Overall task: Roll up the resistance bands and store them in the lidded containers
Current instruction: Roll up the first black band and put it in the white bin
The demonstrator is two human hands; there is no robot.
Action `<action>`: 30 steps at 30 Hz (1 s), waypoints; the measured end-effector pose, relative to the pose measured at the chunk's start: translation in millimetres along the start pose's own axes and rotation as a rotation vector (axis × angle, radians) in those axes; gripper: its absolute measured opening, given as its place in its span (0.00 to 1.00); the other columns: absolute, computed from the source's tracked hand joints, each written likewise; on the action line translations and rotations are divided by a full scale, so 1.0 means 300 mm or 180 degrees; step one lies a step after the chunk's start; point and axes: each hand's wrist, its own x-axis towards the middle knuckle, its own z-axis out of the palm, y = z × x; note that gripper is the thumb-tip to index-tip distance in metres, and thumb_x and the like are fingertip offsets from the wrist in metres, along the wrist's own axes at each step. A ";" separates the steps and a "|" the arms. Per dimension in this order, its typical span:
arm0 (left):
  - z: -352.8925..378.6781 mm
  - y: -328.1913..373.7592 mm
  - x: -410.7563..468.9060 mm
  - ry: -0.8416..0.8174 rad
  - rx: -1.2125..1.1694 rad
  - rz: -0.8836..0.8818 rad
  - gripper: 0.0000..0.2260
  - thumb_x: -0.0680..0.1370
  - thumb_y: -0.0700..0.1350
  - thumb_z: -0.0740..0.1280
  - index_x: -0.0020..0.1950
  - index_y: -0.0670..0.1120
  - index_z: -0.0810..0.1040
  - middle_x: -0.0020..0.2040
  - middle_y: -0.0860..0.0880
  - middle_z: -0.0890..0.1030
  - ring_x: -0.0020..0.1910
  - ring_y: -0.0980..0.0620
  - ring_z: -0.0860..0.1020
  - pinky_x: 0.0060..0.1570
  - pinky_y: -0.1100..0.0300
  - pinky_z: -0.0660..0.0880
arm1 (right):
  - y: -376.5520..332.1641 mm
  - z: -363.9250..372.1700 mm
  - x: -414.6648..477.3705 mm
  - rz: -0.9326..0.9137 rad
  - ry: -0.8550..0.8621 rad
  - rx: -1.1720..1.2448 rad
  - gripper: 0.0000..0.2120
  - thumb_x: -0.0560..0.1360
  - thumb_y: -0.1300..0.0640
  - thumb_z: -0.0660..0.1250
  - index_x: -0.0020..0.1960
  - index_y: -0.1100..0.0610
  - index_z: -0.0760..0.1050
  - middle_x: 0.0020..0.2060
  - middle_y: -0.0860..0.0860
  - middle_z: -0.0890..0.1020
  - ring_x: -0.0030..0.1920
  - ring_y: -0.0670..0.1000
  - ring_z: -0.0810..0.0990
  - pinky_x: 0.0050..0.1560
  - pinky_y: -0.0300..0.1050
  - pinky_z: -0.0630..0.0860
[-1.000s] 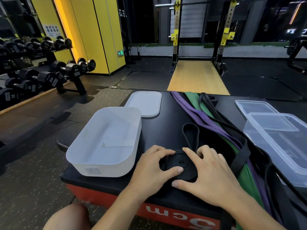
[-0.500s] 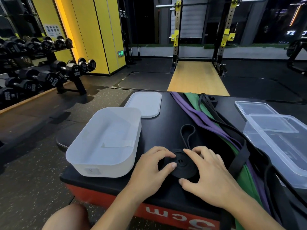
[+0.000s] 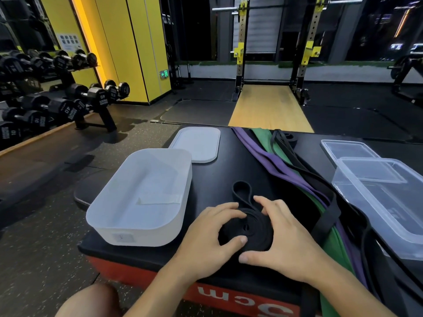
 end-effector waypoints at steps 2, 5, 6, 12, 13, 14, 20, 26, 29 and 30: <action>-0.008 0.005 -0.005 -0.0020 -0.0144 -0.0004 0.19 0.77 0.56 0.70 0.68 0.64 0.76 0.76 0.71 0.64 0.74 0.64 0.67 0.71 0.53 0.71 | -0.004 -0.004 -0.001 0.0020 -0.0253 -0.0236 0.60 0.56 0.22 0.70 0.81 0.37 0.46 0.60 0.33 0.58 0.64 0.46 0.65 0.66 0.47 0.71; -0.012 0.009 -0.007 -0.0007 -0.0198 0.0016 0.17 0.79 0.51 0.71 0.68 0.62 0.77 0.75 0.72 0.62 0.73 0.63 0.69 0.69 0.53 0.73 | -0.014 -0.004 -0.004 0.0006 -0.0309 -0.0481 0.55 0.61 0.21 0.66 0.81 0.33 0.44 0.58 0.37 0.58 0.59 0.48 0.65 0.64 0.47 0.72; -0.011 0.008 -0.006 0.0009 -0.0186 0.0025 0.17 0.80 0.50 0.71 0.68 0.61 0.77 0.75 0.71 0.62 0.73 0.63 0.69 0.69 0.54 0.73 | -0.018 -0.002 -0.006 0.0000 -0.0277 -0.0553 0.54 0.61 0.21 0.65 0.80 0.31 0.43 0.57 0.37 0.58 0.57 0.48 0.65 0.63 0.47 0.72; -0.005 0.011 -0.001 0.0062 -0.0159 0.0050 0.14 0.77 0.58 0.72 0.63 0.60 0.81 0.67 0.67 0.70 0.69 0.63 0.72 0.65 0.58 0.74 | -0.034 0.012 -0.011 0.0090 -0.0121 -0.0871 0.51 0.60 0.17 0.61 0.78 0.31 0.49 0.54 0.39 0.59 0.53 0.48 0.66 0.58 0.45 0.73; -0.001 0.013 0.001 0.0054 -0.0134 0.0036 0.15 0.76 0.60 0.72 0.61 0.61 0.82 0.65 0.67 0.71 0.68 0.63 0.73 0.65 0.57 0.74 | -0.037 0.014 -0.012 0.0101 -0.0096 -0.0924 0.51 0.60 0.17 0.60 0.78 0.32 0.50 0.54 0.39 0.59 0.53 0.48 0.66 0.57 0.44 0.73; 0.004 0.015 0.002 0.0057 -0.0101 0.0016 0.15 0.75 0.62 0.71 0.60 0.61 0.82 0.64 0.67 0.72 0.67 0.63 0.73 0.65 0.57 0.74 | -0.042 0.015 -0.013 0.0109 -0.0066 -0.0988 0.51 0.60 0.16 0.59 0.78 0.33 0.51 0.54 0.39 0.59 0.53 0.48 0.66 0.56 0.44 0.73; 0.014 0.009 0.011 0.0142 0.0271 -0.0128 0.19 0.71 0.71 0.69 0.59 0.67 0.78 0.61 0.68 0.71 0.64 0.62 0.71 0.66 0.60 0.67 | -0.035 0.011 -0.020 0.0092 -0.0106 -0.0983 0.57 0.56 0.13 0.59 0.80 0.34 0.49 0.56 0.38 0.58 0.56 0.48 0.63 0.59 0.43 0.70; 0.005 0.007 0.013 0.0076 -0.0098 -0.0216 0.17 0.71 0.66 0.74 0.58 0.66 0.80 0.60 0.67 0.73 0.65 0.64 0.73 0.65 0.60 0.72 | -0.027 0.011 -0.011 -0.0027 -0.0102 -0.0773 0.62 0.58 0.16 0.63 0.82 0.41 0.44 0.66 0.36 0.56 0.63 0.45 0.58 0.68 0.44 0.63; 0.001 0.009 0.011 0.0100 -0.0077 -0.0150 0.17 0.73 0.64 0.73 0.59 0.63 0.80 0.60 0.67 0.74 0.64 0.65 0.74 0.64 0.62 0.72 | -0.015 0.017 -0.004 -0.0232 -0.0062 -0.0734 0.58 0.60 0.17 0.63 0.82 0.42 0.49 0.73 0.34 0.56 0.72 0.40 0.52 0.75 0.43 0.56; -0.001 0.009 0.010 0.0120 -0.0079 -0.0123 0.16 0.73 0.63 0.73 0.60 0.62 0.79 0.60 0.67 0.74 0.64 0.65 0.74 0.64 0.62 0.72 | -0.013 0.017 -0.004 -0.0274 -0.0051 -0.0679 0.57 0.60 0.18 0.64 0.82 0.41 0.49 0.73 0.33 0.56 0.72 0.38 0.51 0.74 0.42 0.55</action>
